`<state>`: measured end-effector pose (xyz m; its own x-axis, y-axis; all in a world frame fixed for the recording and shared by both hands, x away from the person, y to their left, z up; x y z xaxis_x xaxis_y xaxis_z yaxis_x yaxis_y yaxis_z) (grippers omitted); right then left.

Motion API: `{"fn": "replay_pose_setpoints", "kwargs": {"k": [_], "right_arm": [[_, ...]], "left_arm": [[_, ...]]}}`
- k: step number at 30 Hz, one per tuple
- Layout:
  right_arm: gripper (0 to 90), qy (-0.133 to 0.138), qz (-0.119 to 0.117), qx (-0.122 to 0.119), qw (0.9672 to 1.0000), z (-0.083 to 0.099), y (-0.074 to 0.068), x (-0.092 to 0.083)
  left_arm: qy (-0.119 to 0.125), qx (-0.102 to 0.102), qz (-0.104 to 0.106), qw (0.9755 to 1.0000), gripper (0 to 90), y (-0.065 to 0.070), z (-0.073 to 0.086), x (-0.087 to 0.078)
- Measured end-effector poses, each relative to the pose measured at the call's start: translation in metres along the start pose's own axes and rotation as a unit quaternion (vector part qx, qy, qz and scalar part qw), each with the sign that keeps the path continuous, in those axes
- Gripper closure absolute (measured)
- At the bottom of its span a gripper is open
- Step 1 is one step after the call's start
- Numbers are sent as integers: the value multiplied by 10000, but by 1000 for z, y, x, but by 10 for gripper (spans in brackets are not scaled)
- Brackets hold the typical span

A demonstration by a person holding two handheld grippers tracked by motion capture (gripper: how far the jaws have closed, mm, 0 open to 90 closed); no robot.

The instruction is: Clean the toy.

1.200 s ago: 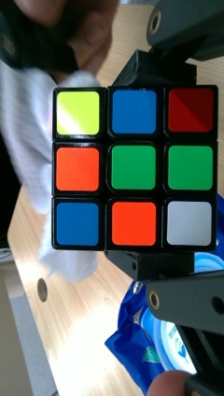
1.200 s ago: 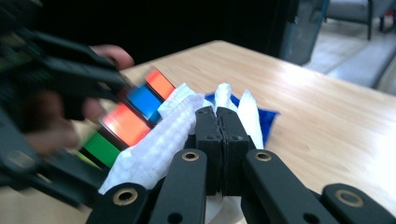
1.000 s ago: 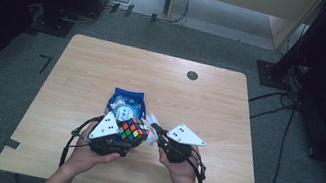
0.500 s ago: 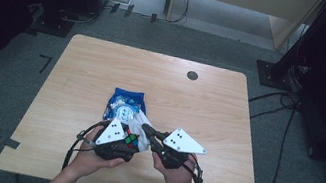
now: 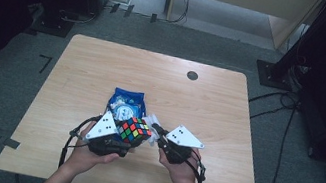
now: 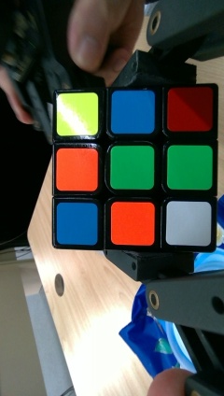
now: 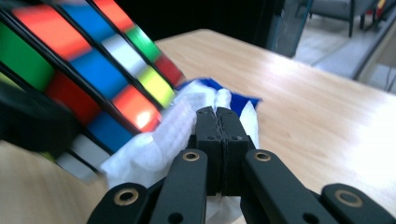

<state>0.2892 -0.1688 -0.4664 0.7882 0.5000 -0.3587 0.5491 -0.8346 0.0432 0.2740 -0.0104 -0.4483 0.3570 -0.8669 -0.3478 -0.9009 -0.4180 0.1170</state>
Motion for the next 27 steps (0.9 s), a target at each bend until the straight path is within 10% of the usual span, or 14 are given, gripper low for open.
{"fn": "replay_pose_setpoints", "kwargs": {"k": [9,15,27], "right_arm": [[895,-302,695,399,9963,15,52,1],[825,-500,788,641,9936,24,62,4],[472,-242,100,1357,9904,-3,38,-5]], "left_arm": [[-10,-121,-124,9998,340,-10,5,-1],[-26,-176,-119,9998,340,-12,8,2],[-101,-181,-225,9995,339,-14,13,7]]}}
Point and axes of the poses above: each handheld gripper's, and its own axes: x roughly forward along the jaws, z roughly out of its underside, y roughly to its right, the point moved 6 cm from there along x, roughly forward along the jaws, and after that the axes turned 9 degrees about z, right-handed, at the moved point
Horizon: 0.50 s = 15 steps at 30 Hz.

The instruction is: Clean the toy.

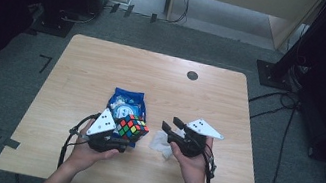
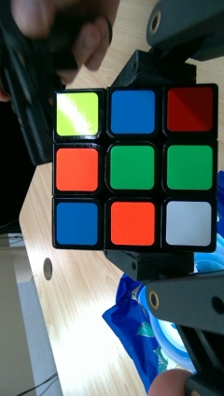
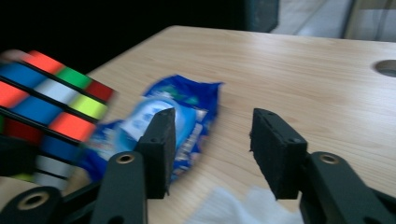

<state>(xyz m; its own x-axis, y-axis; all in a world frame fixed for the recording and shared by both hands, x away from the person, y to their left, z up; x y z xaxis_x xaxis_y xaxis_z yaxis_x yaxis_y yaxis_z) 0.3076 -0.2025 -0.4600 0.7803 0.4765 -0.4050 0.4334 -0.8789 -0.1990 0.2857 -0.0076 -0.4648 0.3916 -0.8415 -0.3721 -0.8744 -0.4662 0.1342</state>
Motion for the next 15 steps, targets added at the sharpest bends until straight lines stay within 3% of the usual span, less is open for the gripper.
{"fn": "replay_pose_setpoints", "kwargs": {"k": [2,4,10,15], "right_arm": [[410,-16,-251,486,9985,-5,-10,-4],[344,-73,-669,913,9935,-9,-21,-6],[193,-368,-777,1088,9903,-9,-48,-6],[177,-786,-929,1411,9825,3,-56,5]], "left_arm": [[-49,43,-67,10000,339,1,2,3],[-95,71,-88,9999,339,2,4,6],[-86,142,-115,9998,339,7,4,12],[-80,298,-149,9994,339,13,3,15]]}}
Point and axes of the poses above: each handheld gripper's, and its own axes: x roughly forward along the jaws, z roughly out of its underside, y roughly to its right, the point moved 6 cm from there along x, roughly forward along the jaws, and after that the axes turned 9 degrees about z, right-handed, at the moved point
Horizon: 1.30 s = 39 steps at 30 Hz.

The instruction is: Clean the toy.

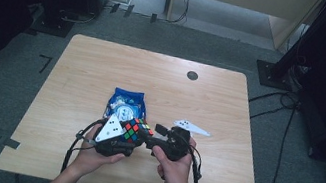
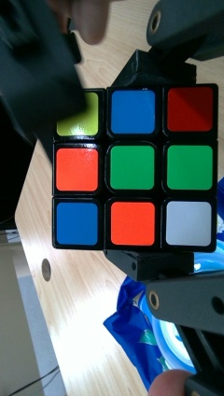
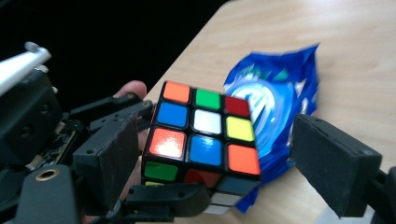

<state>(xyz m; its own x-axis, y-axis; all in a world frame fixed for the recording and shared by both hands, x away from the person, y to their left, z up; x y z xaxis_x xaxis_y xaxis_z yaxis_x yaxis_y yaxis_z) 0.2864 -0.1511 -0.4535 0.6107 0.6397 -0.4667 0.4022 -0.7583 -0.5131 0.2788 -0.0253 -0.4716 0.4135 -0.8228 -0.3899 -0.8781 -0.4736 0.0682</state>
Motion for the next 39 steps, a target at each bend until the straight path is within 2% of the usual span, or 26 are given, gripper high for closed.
{"fn": "replay_pose_setpoints", "kwargs": {"k": [3,8,11,13,15,18,20,24,26,29,30,32,34,37,39], "right_arm": [[313,-9,-84,76,9999,3,-1,3],[309,-106,-61,126,9998,6,1,5],[293,-306,-8,65,9995,10,0,9],[300,-270,4,66,9996,11,0,10],[344,-180,8,75,9998,9,0,7],[345,-85,246,-236,9994,7,-3,3],[345,12,450,-540,9975,8,-6,2],[345,119,867,-1297,9877,11,-14,4],[345,148,889,-1468,9851,11,-17,4],[342,173,813,-1445,9860,11,-17,5],[337,179,721,-1393,9875,10,-17,5],[320,292,443,-1258,9906,5,-16,1],[289,448,205,-1096,9927,-3,-13,-6],[293,732,112,-931,9929,-12,-3,-17],[299,807,122,-971,9919,-12,5,-18]], "left_arm": [[-61,134,-43,9999,339,4,0,3],[-155,205,-86,9996,338,6,3,6],[-163,198,-112,9996,338,6,3,7],[-162,211,-110,9996,338,6,3,7],[-167,213,-86,9996,338,5,4,7],[-180,182,-69,9996,338,6,4,9],[-194,159,-77,9997,338,6,4,10],[-301,112,-80,9995,335,5,5,11],[-313,110,-85,9994,333,5,6,11],[-302,165,-149,9993,337,4,5,10],[-299,137,-137,9994,339,4,5,8],[-250,-54,-74,9996,340,-1,5,6],[-194,-285,-121,9993,340,-9,4,2],[-24,-654,-245,9976,340,-24,2,-8],[111,-892,-273,9956,340,-34,1,-15]]}}
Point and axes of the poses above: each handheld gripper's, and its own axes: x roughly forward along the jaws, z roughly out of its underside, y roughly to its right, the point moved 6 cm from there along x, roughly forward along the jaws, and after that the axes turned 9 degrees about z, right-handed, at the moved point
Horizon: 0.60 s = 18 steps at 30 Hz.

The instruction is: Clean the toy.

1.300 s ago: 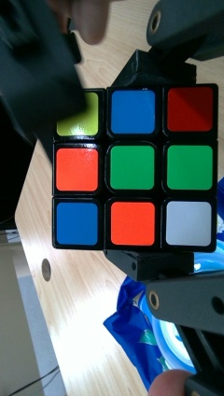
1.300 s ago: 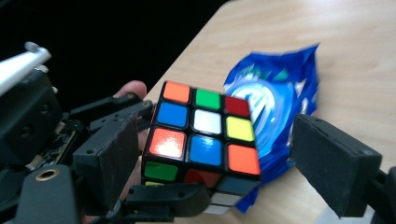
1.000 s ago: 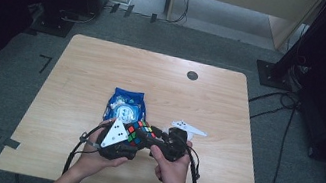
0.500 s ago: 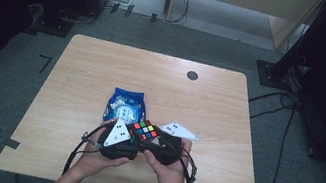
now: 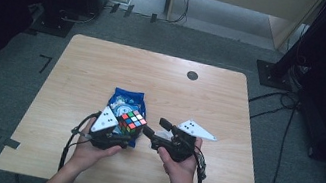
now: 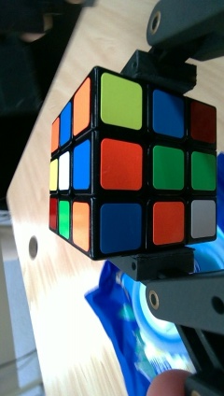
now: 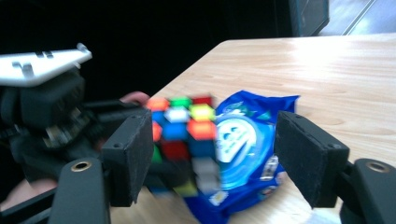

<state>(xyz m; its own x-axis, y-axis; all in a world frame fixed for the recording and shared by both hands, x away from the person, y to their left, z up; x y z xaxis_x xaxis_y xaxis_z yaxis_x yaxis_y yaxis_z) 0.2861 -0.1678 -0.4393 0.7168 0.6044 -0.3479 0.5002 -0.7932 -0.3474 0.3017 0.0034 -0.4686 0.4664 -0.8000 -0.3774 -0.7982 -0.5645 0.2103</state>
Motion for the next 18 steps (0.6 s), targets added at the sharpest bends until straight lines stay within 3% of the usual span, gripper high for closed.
{"fn": "replay_pose_setpoints", "kwargs": {"k": [3,5,9,13,18], "right_arm": [[305,-89,13,-301,9995,13,6,8],[289,-253,-131,-350,9990,25,3,16],[221,-445,-346,-673,9961,40,-18,30],[221,-261,-336,-836,9956,43,-36,34],[249,20,-9,-990,9951,42,-38,33]], "left_arm": [[170,-223,6,9996,340,-9,-5,-9],[289,-345,51,9990,340,-10,-8,-13],[369,-426,183,9982,340,-5,-11,-12],[343,-433,323,9979,340,5,-11,-6],[312,-411,465,9976,339,14,-11,-1]]}}
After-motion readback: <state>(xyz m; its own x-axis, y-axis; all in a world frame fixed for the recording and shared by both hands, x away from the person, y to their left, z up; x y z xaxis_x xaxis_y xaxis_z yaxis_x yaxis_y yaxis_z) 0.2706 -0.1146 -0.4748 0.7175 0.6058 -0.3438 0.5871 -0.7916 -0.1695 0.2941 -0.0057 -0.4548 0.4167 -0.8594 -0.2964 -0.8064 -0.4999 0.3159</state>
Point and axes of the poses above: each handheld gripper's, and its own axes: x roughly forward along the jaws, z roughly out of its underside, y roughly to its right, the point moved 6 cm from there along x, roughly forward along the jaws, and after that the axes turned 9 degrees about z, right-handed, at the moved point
